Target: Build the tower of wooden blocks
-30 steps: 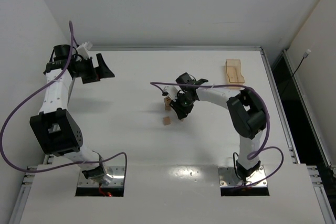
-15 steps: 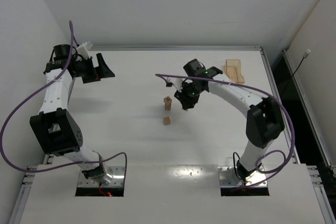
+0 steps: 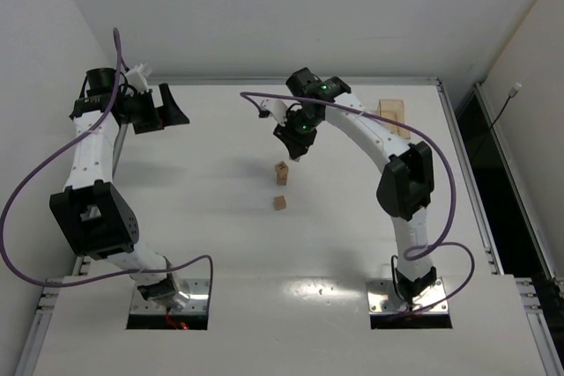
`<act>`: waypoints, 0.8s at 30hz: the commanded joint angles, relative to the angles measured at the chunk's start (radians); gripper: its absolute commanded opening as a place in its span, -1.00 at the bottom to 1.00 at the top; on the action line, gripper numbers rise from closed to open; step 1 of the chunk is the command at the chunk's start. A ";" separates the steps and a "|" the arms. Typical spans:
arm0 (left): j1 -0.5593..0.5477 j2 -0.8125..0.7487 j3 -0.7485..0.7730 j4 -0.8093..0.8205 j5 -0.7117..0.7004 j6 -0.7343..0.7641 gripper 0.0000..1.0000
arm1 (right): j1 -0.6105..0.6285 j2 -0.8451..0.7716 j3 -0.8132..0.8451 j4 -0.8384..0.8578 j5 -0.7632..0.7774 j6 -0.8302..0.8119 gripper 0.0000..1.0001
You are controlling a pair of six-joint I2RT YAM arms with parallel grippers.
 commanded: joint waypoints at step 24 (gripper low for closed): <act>-0.002 0.007 0.010 0.013 -0.003 0.019 1.00 | 0.078 0.135 0.158 -0.051 -0.041 0.055 -1.00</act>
